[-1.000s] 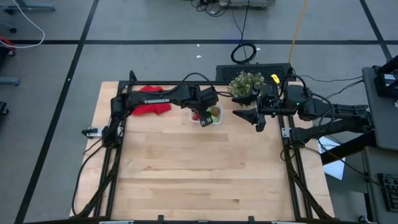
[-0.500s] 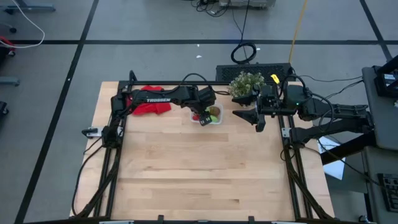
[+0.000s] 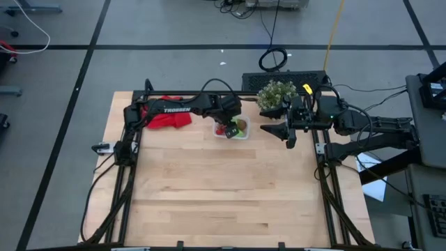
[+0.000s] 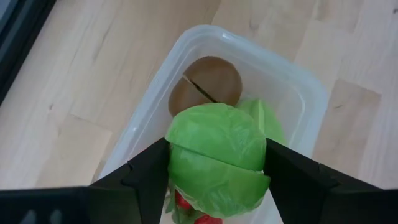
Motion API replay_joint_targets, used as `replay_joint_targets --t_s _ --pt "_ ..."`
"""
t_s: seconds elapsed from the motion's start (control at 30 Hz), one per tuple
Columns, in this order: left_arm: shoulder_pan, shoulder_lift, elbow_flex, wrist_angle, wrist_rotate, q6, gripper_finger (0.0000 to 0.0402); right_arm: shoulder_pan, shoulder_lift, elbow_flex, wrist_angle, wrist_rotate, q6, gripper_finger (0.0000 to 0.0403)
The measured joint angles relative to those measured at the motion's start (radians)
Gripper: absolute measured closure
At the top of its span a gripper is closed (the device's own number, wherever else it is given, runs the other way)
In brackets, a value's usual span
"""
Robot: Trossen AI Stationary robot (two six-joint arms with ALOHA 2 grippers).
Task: Pick and placing Produce into tupperware
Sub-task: Put the cabbage into the bin
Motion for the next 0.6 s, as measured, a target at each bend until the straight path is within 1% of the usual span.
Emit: replay_joint_targets --t_s 0.2,0.37,0.6 --pt "0.009 0.0 -0.033 0.026 0.011 -0.004 0.0169 0.0 0.0 0.0 0.001 0.0 0.007 0.014" --pt "0.026 0.0 -0.08 0.075 0.045 -0.014 0.0169 0.0 0.0 0.0 0.001 0.0 0.007 0.014" --pt "0.028 0.0 -0.081 0.098 0.053 -0.01 0.0169 0.0 0.0 0.0 0.001 0.0 0.0 0.014"
